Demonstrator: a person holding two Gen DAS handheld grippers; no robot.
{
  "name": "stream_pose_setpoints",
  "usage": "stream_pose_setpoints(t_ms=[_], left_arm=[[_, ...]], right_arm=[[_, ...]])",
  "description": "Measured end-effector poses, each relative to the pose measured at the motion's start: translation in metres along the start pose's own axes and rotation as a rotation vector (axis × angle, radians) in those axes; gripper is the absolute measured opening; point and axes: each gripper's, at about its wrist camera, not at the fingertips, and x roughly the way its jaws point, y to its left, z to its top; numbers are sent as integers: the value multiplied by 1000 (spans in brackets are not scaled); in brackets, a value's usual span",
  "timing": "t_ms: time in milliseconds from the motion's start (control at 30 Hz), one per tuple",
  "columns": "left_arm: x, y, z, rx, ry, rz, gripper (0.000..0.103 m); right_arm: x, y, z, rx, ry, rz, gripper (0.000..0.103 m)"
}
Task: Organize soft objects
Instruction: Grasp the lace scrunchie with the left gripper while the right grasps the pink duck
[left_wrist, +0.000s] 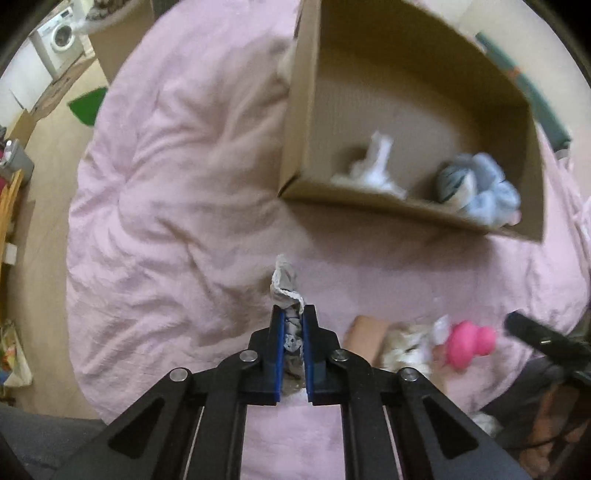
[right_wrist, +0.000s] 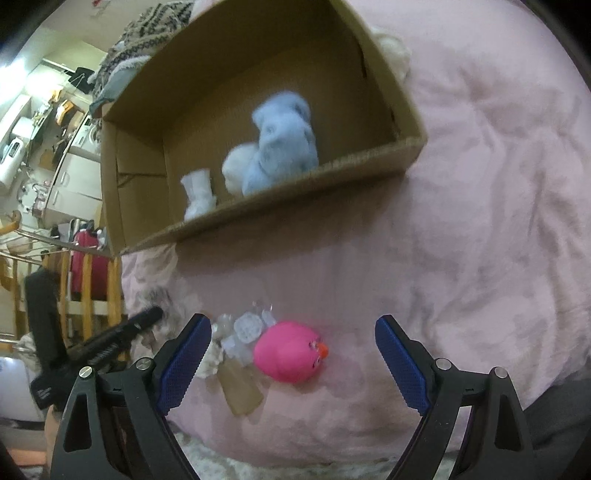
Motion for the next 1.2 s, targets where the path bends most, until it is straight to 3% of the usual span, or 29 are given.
stream_pose_setpoints(t_ms=[167,367,400,467,533,800,1000,1200], left_arm=[[-14,-11,-8,5,-42,-34,8],[-20,-10,-6,6,-62,-51,8],[-24,-7,-2,6,-65,-55,8],[-27,-1,9,-1,-74,-72,8],[-31,1,11,-6,-88,-84,8],[-55,9,8,-28,-131,-104,8],[-106,-4,25,34,-282,-121,8],[-120,-19,61,68,-353,-132,8]], right_arm=[[16,0,-4,5,72,6,80],[35,7,-9,-25,138,-15,76],[38,8,-9,-32,143,-20,73],[42,11,-9,-46,154,-28,54],[46,11,-11,-56,162,-32,53],[15,18,-14,-70,74,13,53],[-36,34,5,-133,-66,60,53],[-66,48,37,-167,-197,91,53]])
